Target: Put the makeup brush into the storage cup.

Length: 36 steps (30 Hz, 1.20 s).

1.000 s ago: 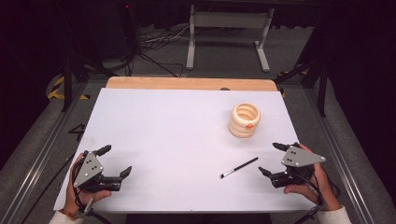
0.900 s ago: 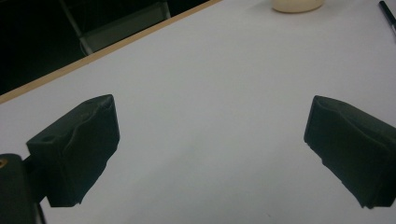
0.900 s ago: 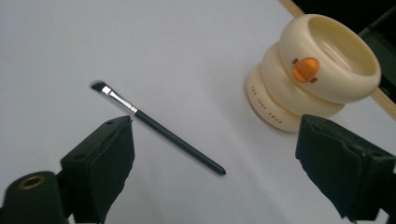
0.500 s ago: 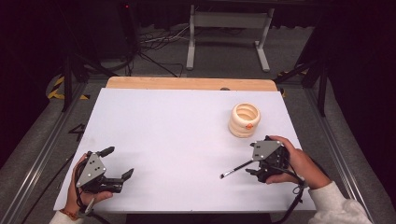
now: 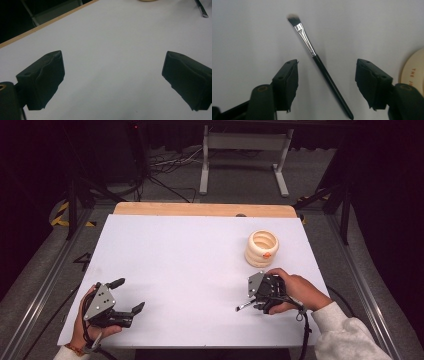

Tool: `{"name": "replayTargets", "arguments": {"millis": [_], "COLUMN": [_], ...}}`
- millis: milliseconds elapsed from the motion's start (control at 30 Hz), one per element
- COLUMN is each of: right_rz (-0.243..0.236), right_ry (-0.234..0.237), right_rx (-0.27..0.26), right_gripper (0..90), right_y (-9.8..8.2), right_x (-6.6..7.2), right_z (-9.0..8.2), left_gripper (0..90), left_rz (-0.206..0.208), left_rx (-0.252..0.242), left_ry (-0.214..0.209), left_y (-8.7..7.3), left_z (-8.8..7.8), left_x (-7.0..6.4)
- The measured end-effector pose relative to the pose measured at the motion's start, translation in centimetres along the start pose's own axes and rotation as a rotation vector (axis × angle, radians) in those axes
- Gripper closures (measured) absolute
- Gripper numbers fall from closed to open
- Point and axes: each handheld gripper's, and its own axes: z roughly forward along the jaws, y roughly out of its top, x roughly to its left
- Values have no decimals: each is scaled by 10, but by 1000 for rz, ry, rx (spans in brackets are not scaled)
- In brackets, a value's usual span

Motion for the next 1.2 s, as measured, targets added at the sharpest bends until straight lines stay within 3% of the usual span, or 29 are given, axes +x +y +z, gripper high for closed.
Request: {"name": "replayTargets", "arguments": {"millis": [167, 300, 500, 633, 700, 800, 1200], "right_rz": [-62, -88, -116, -129, -120, -115, -143], "right_ry": [25, 50, 81, 107, 119, 153, 133], "right_rx": [48, 89, 107, 125, 112, 119, 113], "right_gripper": [462, 502, 572, 654, 753, 834, 843], "right_y": [11, 18, 25, 29, 29, 30, 29], "right_x": [-1, -1, -1, -3, -5, -5, -2], "right_z": [10, 17, 24, 29, 29, 30, 28], "left_gripper": [54, 55, 57, 61, 61, 61, 66], "left_rz": [-3, -4, -3, 2, 1, 2, 2], "left_rx": [1, 5, 6, 12, 12, 13, 18], "left_ry": [-1, -3, -13, -14, -18, -18, -18], "left_y": [0, 0, 0, 0, -1, -1, -1], "left_z": [0, 1, 2, 2, 3, 3, 3], "left_x": [0, 0, -1, -1, -1, -1, -1]}}
